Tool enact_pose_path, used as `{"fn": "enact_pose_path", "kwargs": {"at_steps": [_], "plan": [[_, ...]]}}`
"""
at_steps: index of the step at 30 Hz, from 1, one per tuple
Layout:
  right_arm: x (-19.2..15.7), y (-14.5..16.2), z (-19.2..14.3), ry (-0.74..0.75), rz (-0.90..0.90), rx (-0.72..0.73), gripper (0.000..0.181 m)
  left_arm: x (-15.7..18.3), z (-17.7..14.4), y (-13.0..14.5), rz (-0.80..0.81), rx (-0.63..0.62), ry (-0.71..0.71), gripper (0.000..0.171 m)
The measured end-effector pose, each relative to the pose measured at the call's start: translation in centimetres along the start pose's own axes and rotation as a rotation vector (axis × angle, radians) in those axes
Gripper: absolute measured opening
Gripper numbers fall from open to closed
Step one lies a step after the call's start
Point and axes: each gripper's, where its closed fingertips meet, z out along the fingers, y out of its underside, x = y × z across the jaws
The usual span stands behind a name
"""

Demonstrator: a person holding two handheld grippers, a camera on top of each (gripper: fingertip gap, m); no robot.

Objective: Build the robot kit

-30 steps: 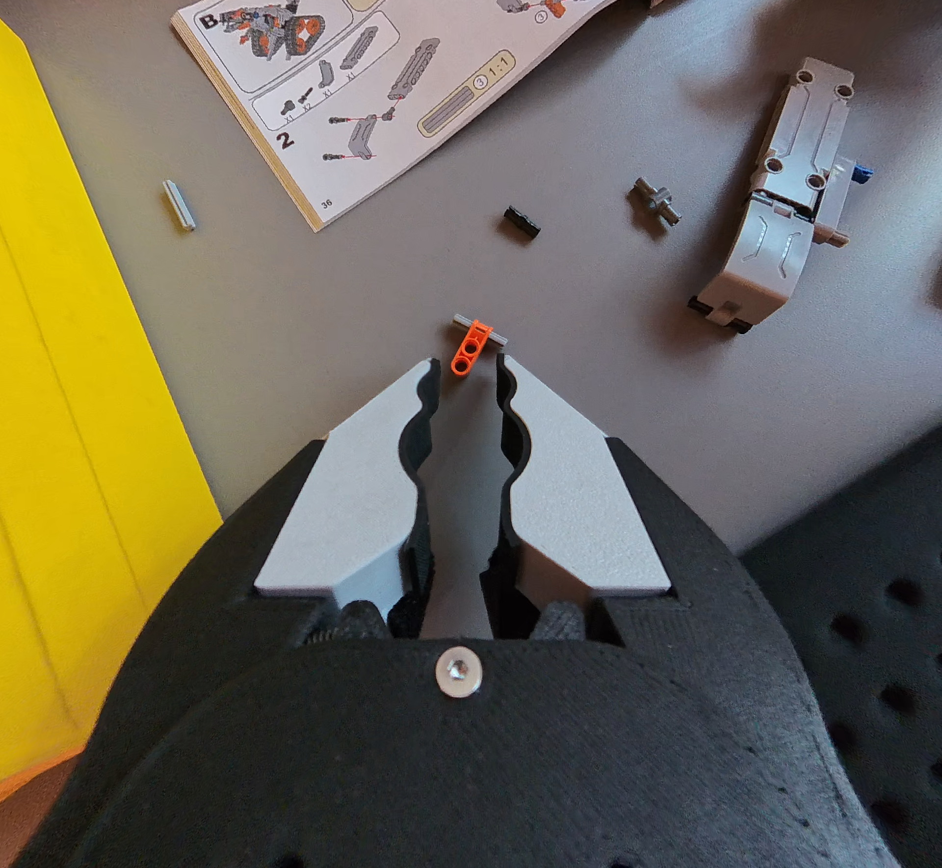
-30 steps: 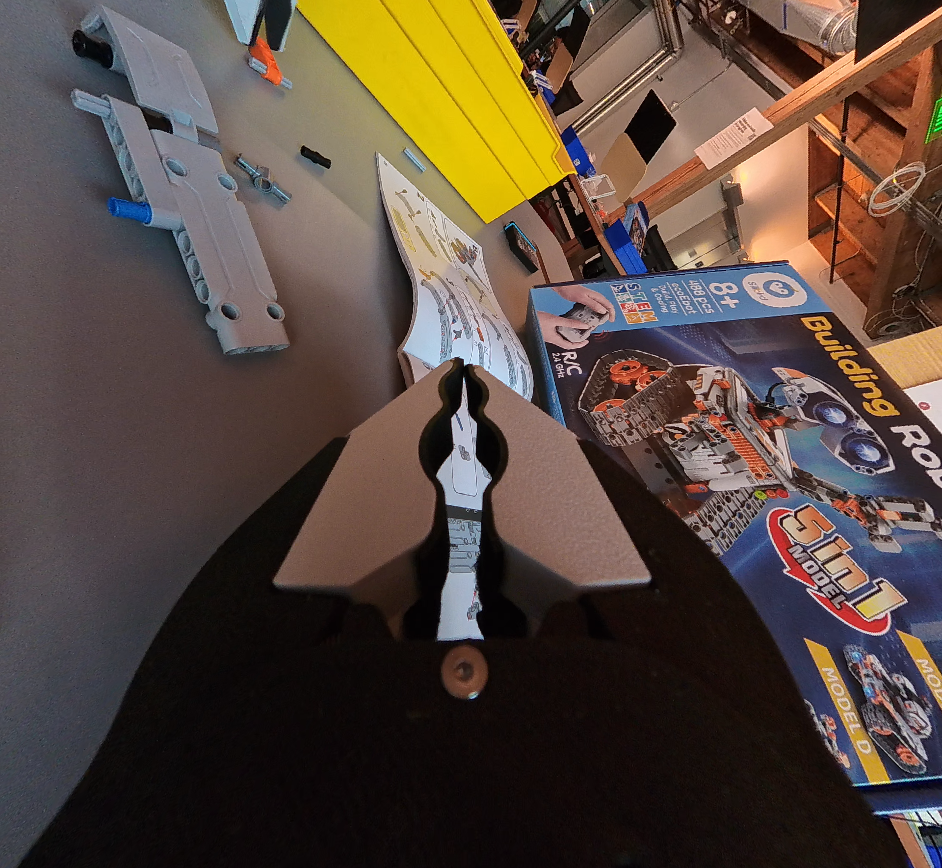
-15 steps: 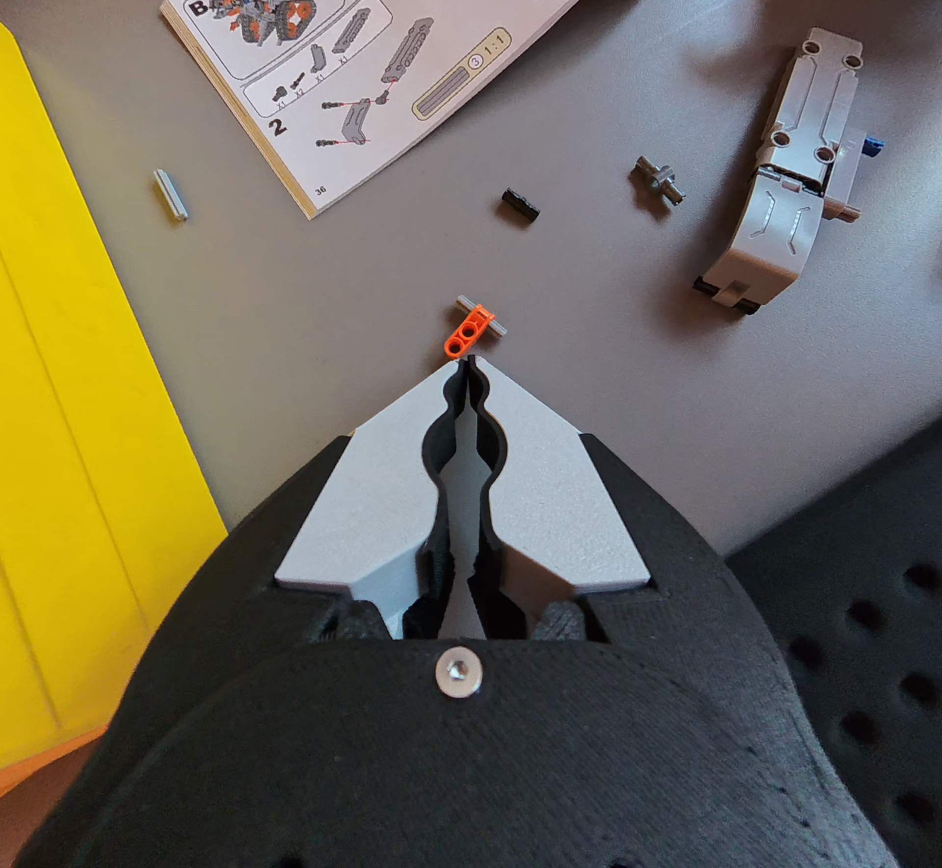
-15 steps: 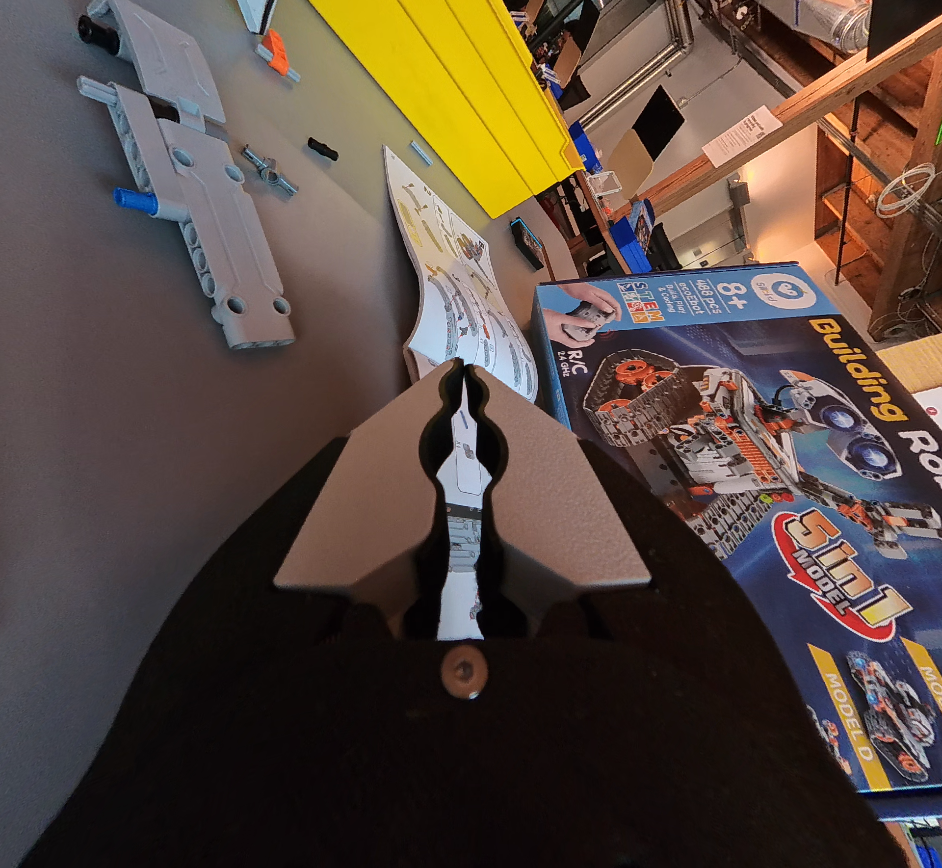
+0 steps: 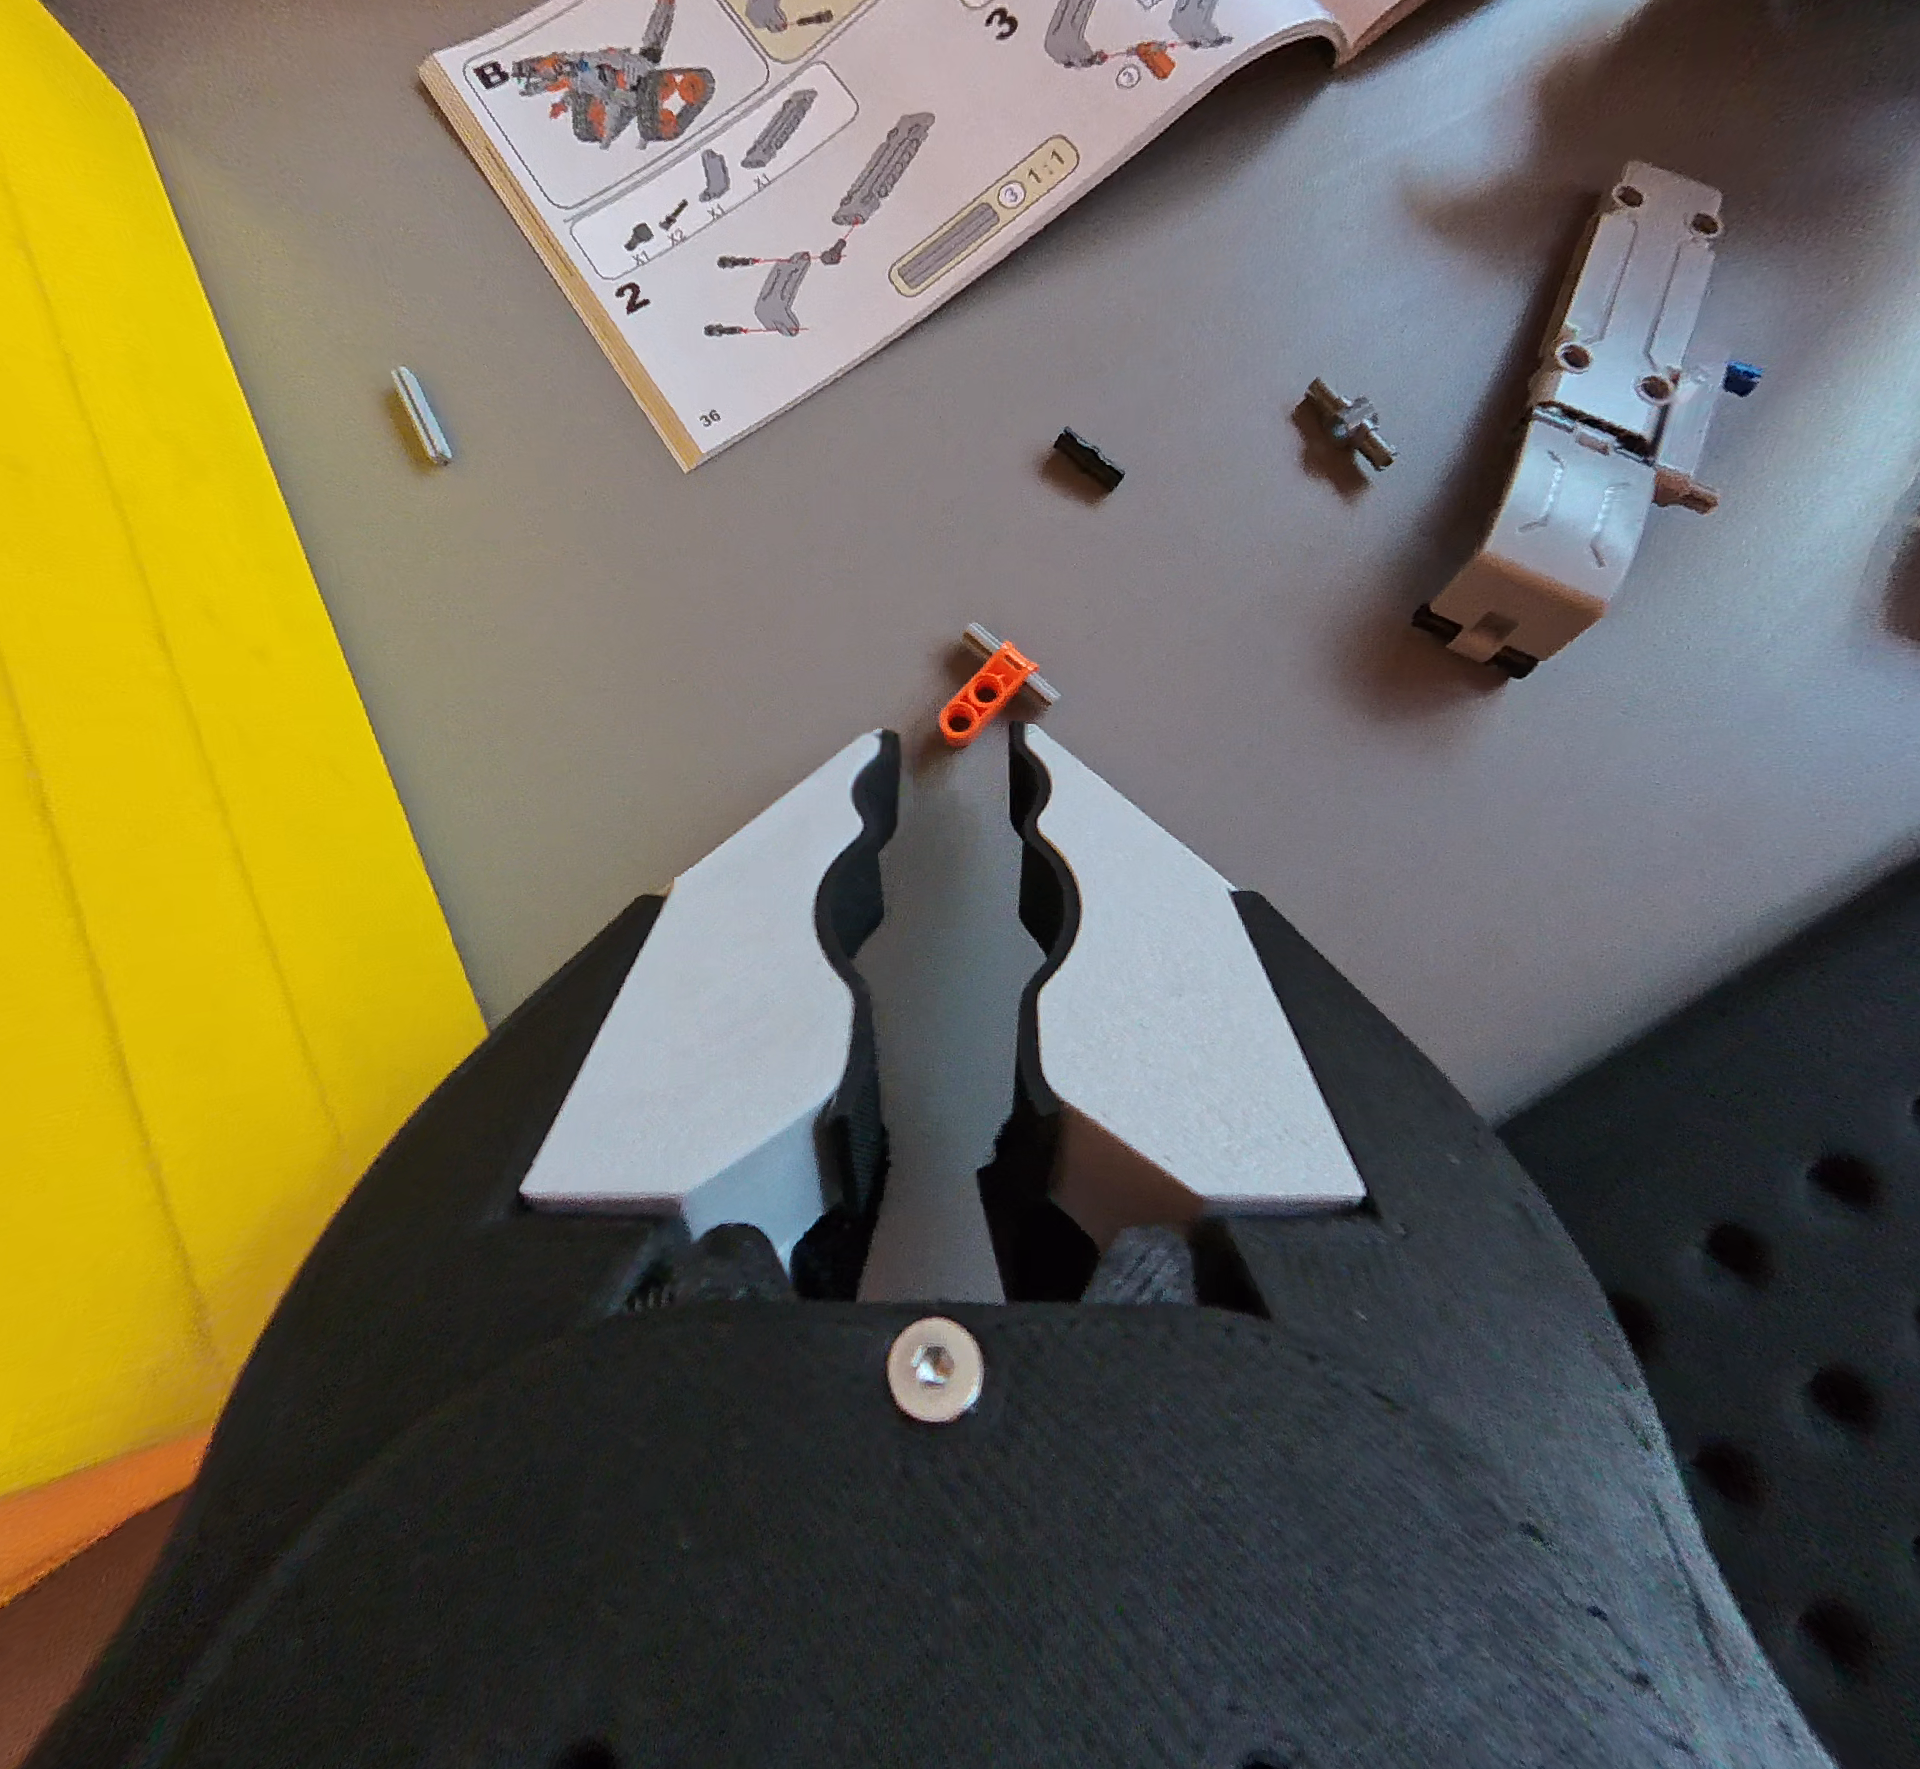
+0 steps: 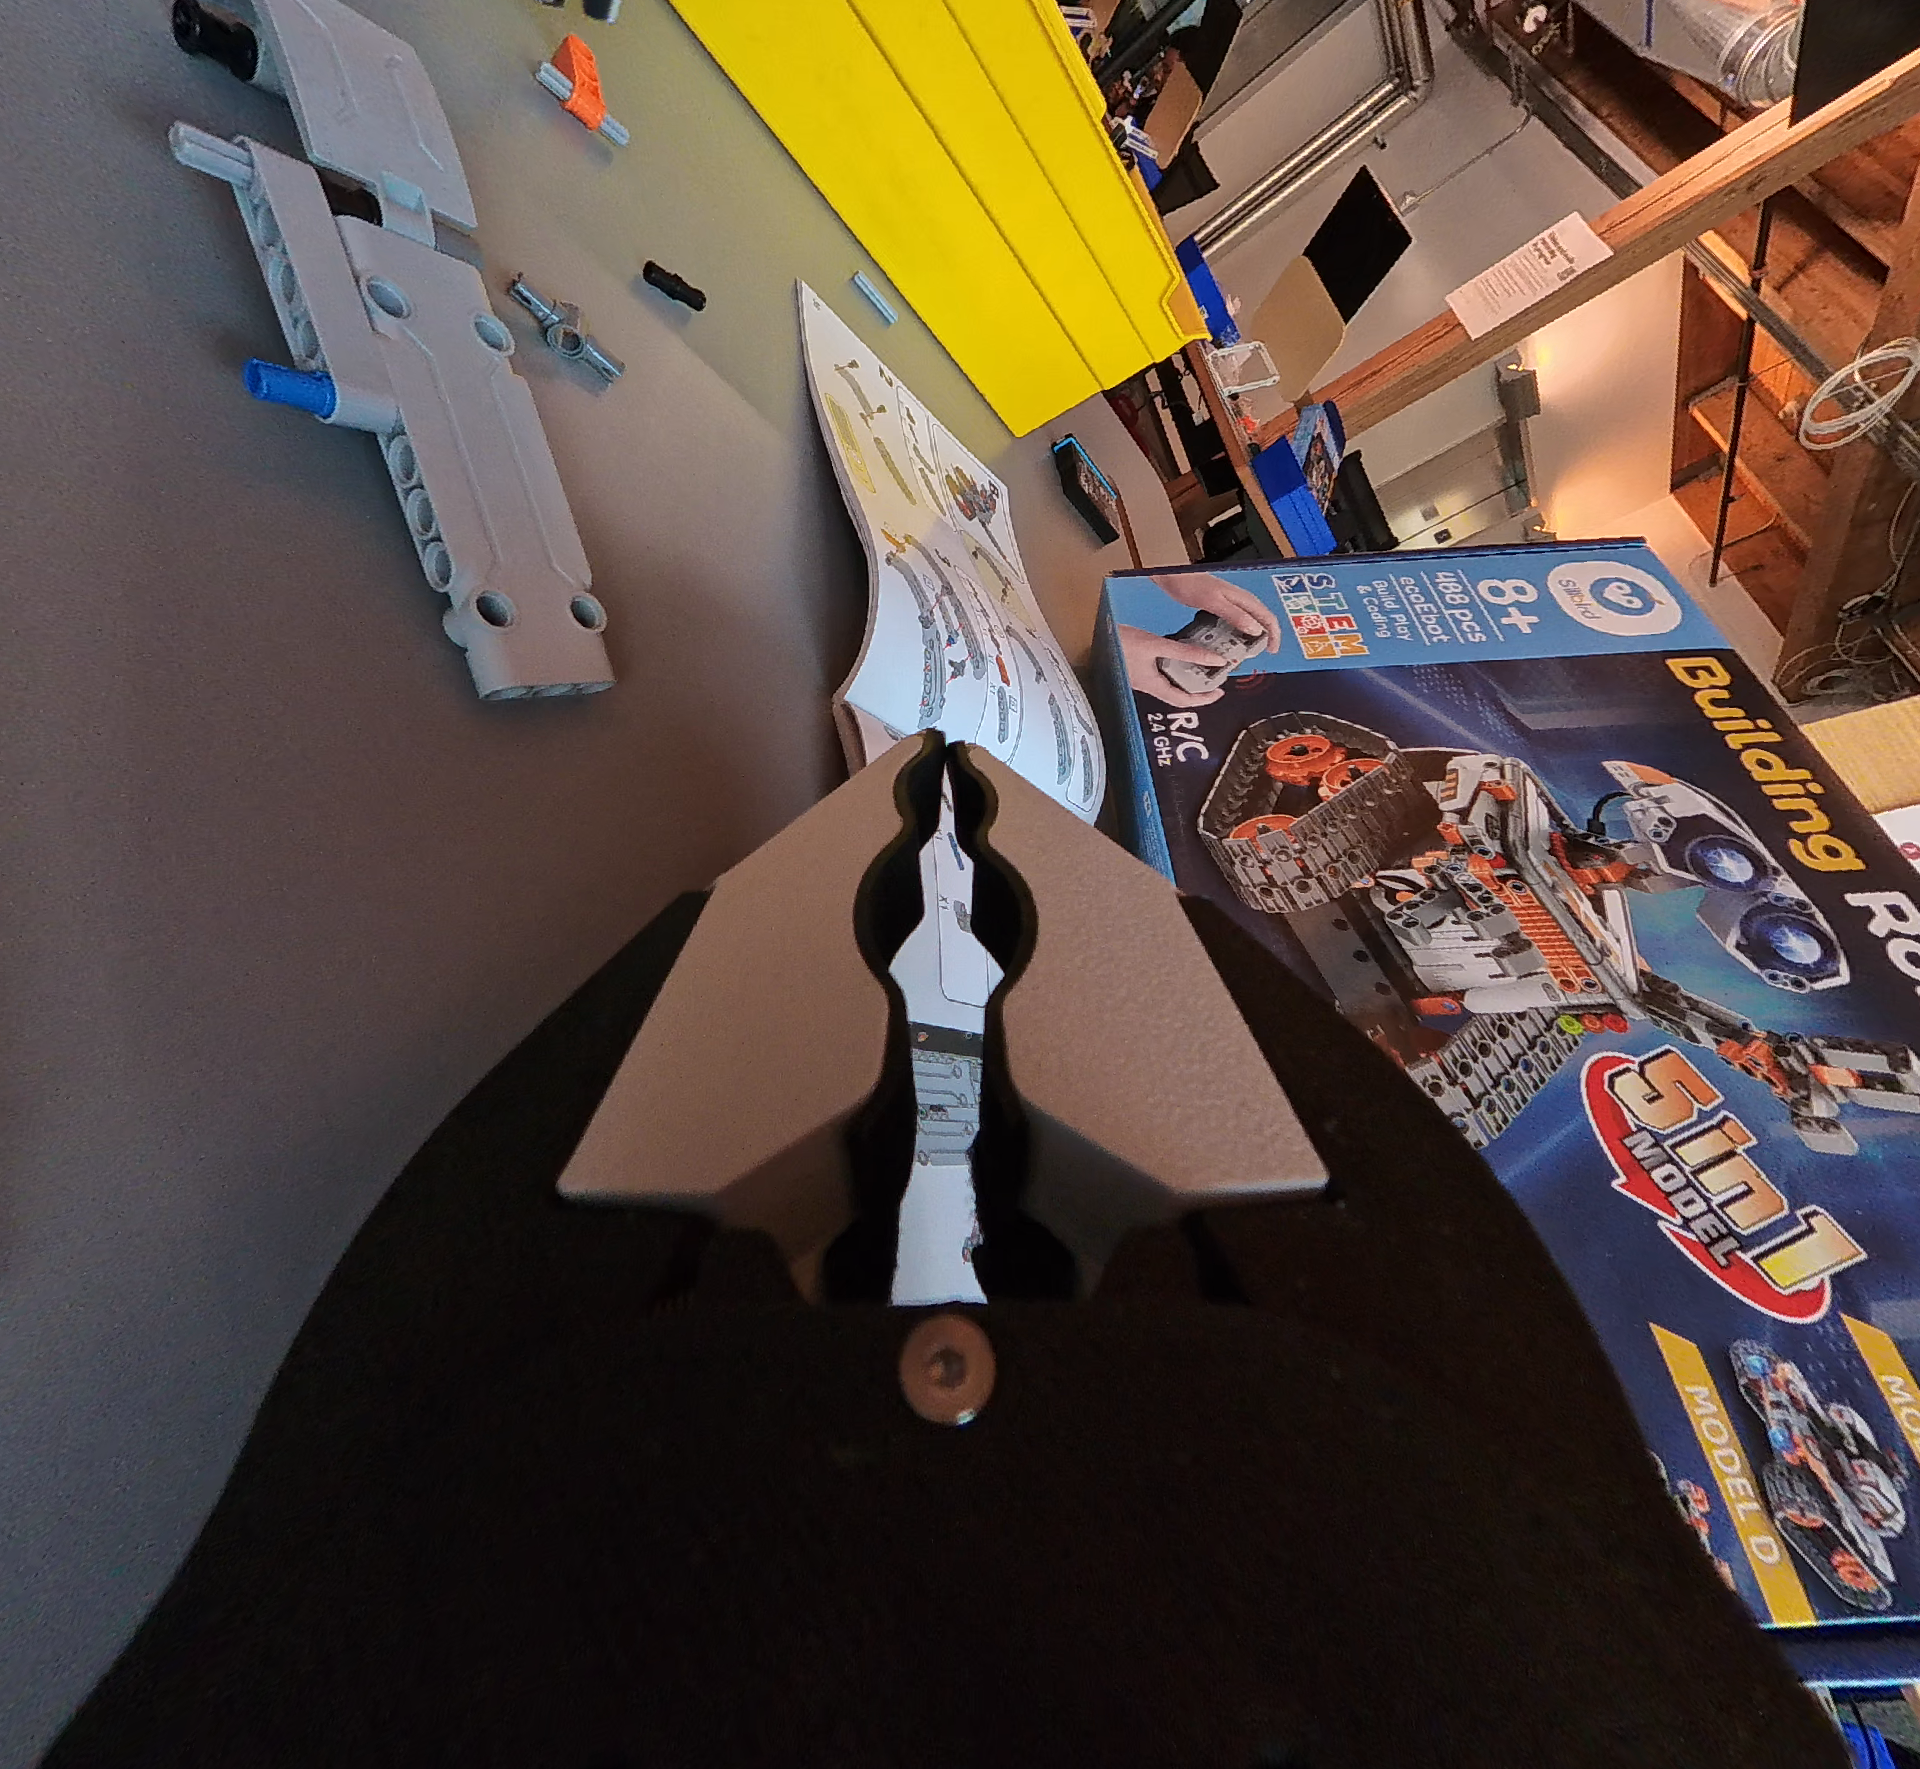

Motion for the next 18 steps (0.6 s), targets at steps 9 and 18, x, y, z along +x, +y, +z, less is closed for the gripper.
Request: {"fn": "enact_pose_path", "kwargs": {"at_steps": [9, 18], "plan": [[-0.2, 0.1, 0.1, -0.008, -0.011, -0.006, 0.0, 0.2, 1.3, 0.0, -0.005, -0.034, 0.09, 0.012], [-0.2, 0.2, 0.2, -0.01, -0.017, -0.012, 0.0, 0.6, 0.6, -1.7, 0.023, 0.082, 0.097, 0.006]]}}
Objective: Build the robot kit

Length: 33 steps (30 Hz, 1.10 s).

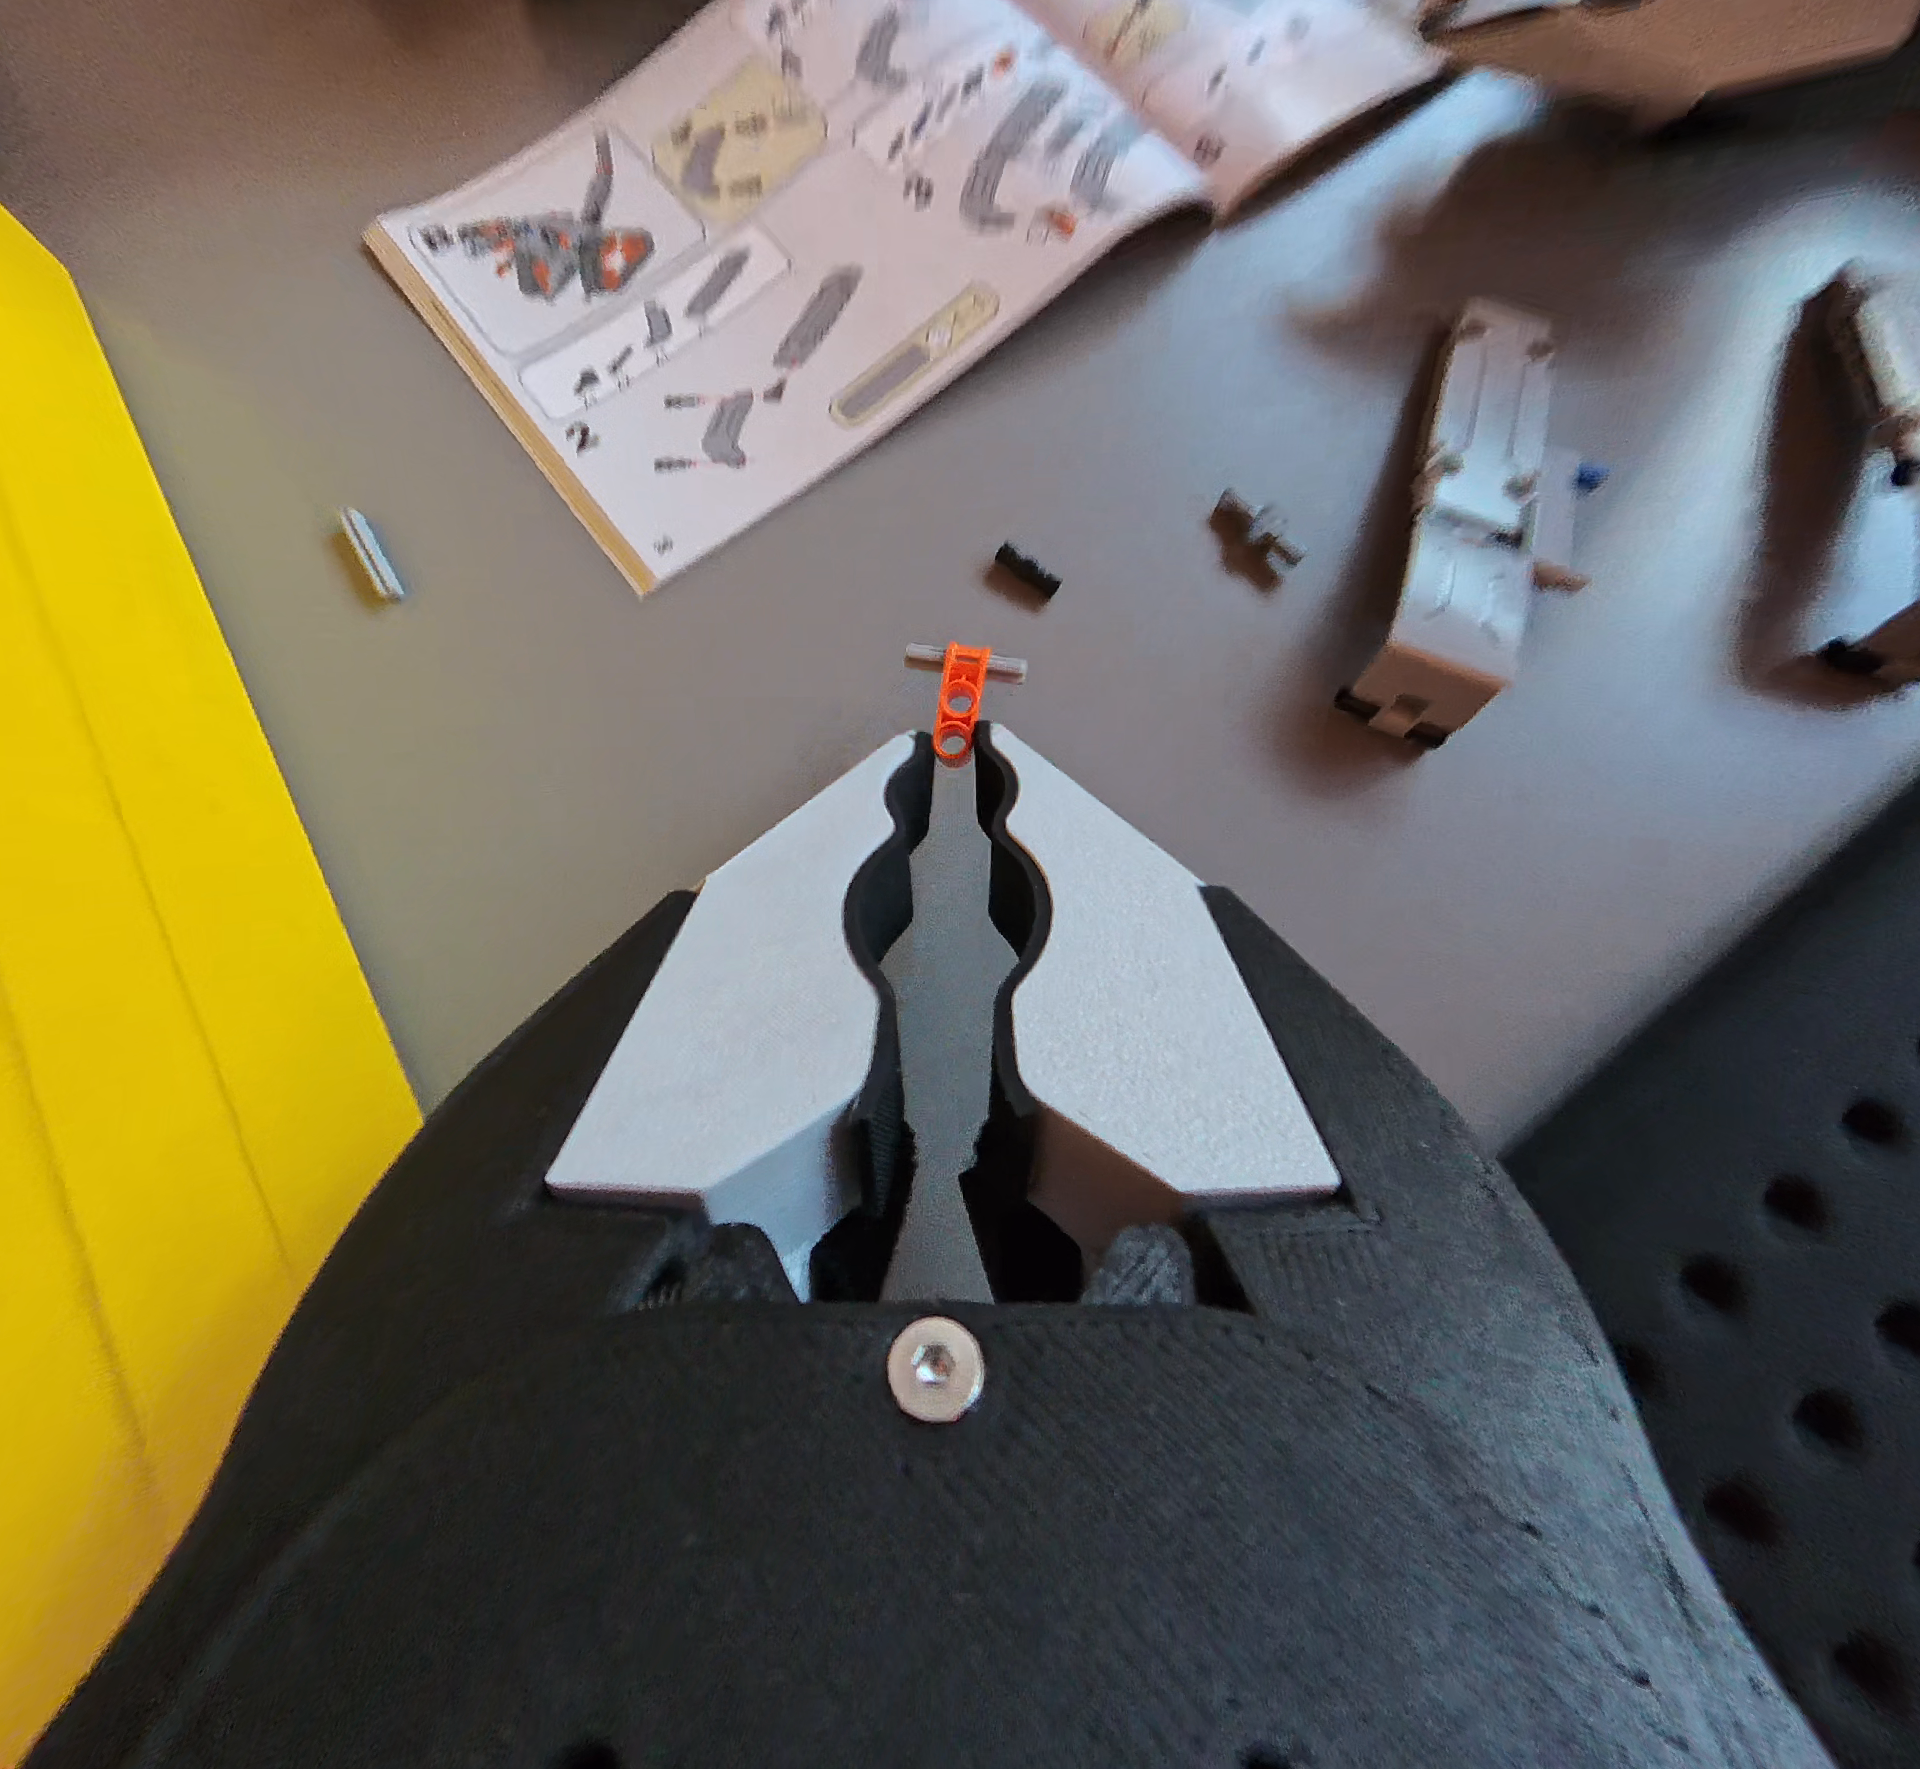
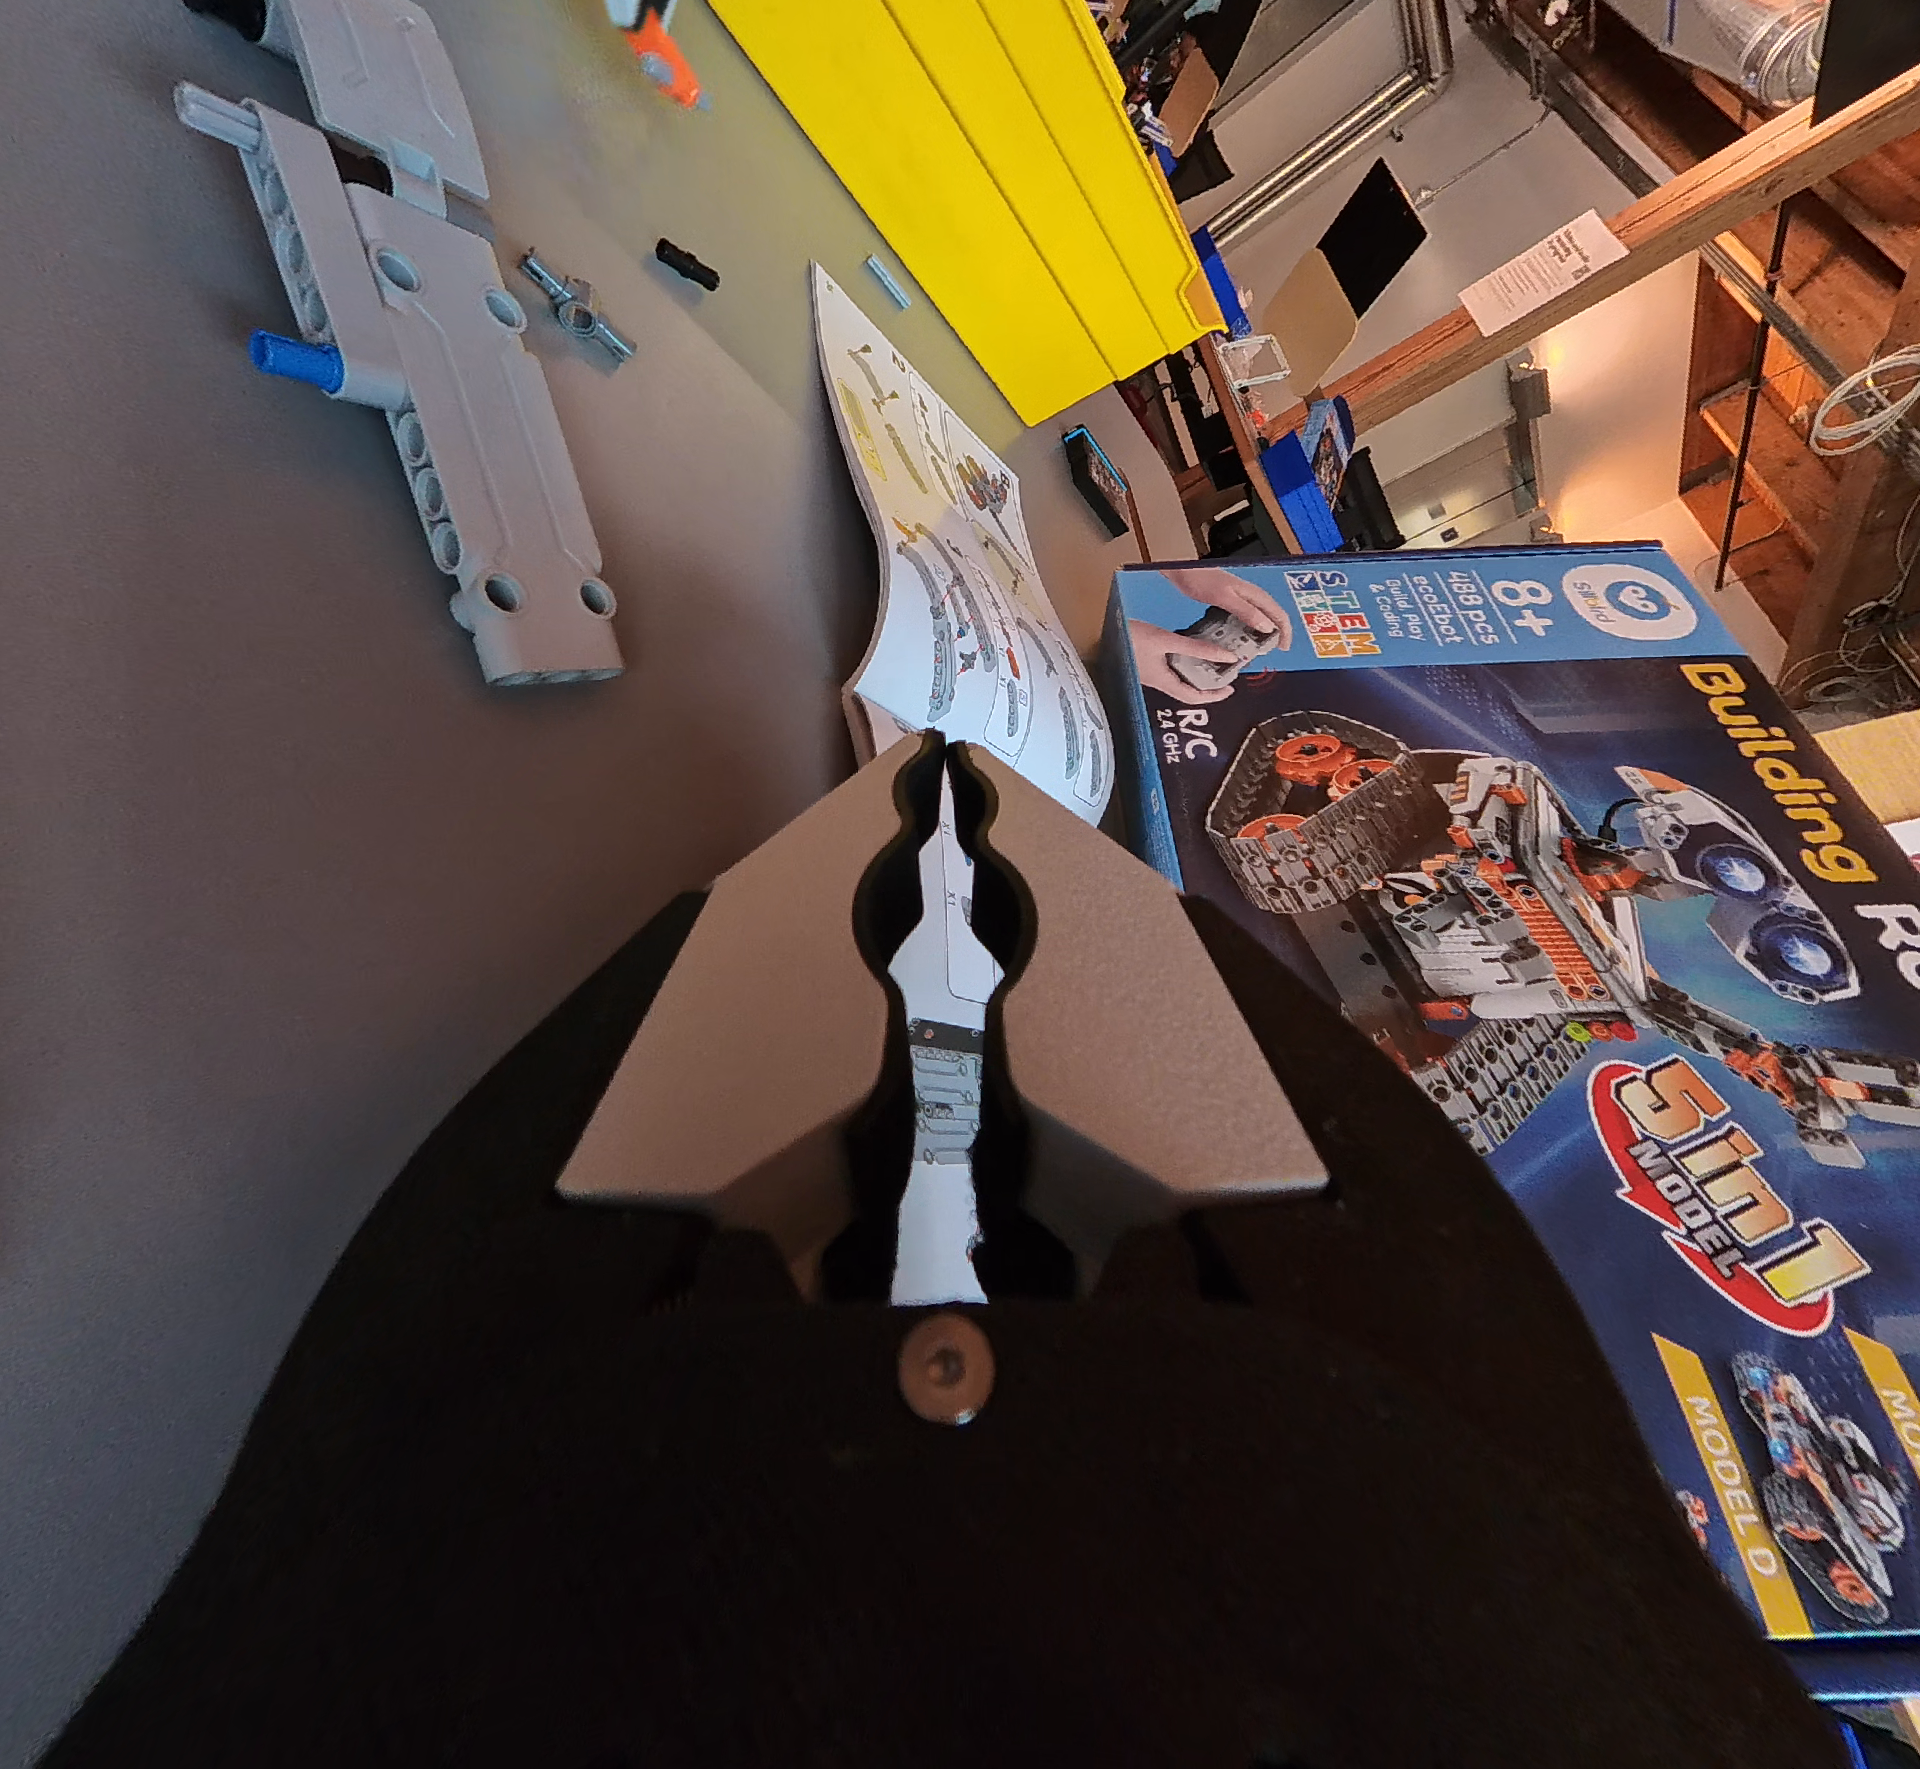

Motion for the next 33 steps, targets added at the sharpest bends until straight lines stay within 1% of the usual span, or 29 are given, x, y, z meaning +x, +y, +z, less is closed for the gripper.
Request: {"fn": "enact_pose_path", "kwargs": {"at_steps": [3, 6, 8, 11, 13, 14, 16, 18, 20, 21, 23, 26, 28, 30, 33], "plan": [[0.0, 0.0, 0.0, 0.001, -0.002, -0.002, 0.0, 1.3, -1.2, -2.8, -0.07, 0.166, 0.059, 0.006], [0.1, 0.0, 0.0, 0.006, -0.001, -0.002, 0.0, 3.5, -2.5, -5.7, -0.136, 0.345, 0.131, 0.006], [0.5, -0.1, -0.1, 0.022, 0.008, 0.005, 0.0, 4.6, -2.7, -6.5, -0.132, 0.399, 0.113, 0.006], [2.4, -0.4, -0.7, 0.096, 0.069, 0.001, 0.0, 5.8, -2.6, -7.0, -0.063, 0.435, 0.005, 0.005], [4.5, -2.4, -1.4, 0.122, 0.219, 0.001, 0.0, 6.7, -2.6, -7.3, -0.011, 0.448, -0.063, 0.006], [5.3, -4.0, -1.8, 0.115, 0.341, 0.007, 0.004, 7.3, -2.7, -7.5, 0.006, 0.46, -0.077, 0.006], [6.0, -7.6, -2.4, 0.053, 0.652, 0.05, 0.01, 8.4, -3.0, -8.1, 0.007, 0.507, -0.09, 0.006], [4.3, -10.9, -2.5, -0.1, 0.954, 0.104, 0.014, 9.2, -3.6, -8.8, -0.018, 0.58, -0.086, 0.006], [1.5, -11.6, -1.8, -0.207, 1.162, 0.062, 0.025, 9.7, -4.1, -9.2, -0.031, 0.626, -0.095, 0.005], [0.3, -11.7, -1.4, -0.237, 1.243, 0.045, 0.027, 9.8, -4.2, -9.3, -0.028, 0.634, -0.104, 0.005], [-0.9, -11.9, -0.6, -0.265, 1.406, 0.054, 0.029, 10.1, -4.2, -9.4, -0.013, 0.64, -0.119, 0.005], [-0.9, -13.6, -0.1, -0.34, 1.621, 0.189, 0.026, 9.9, -4.5, -9.6, 0.005, 0.65, -0.164, 0.006], [-0.4, -14.1, 0.3, -0.351, 1.747, 0.262, 0.024, 9.8, -4.7, -9.7, 0.015, 0.657, -0.18, 0.006], [0.4, -14.4, 0.5, -0.344, 1.839, 0.332, 0.023, 9.8, -4.9, -9.7, 0.031, 0.654, -0.203, 0.005], [0.9, -15.2, 0.6, -0.323, 1.866, 0.4, 0.02, 9.6, -4.9, -9.7, 0.063, 0.644, -0.252, 0.005]]}}
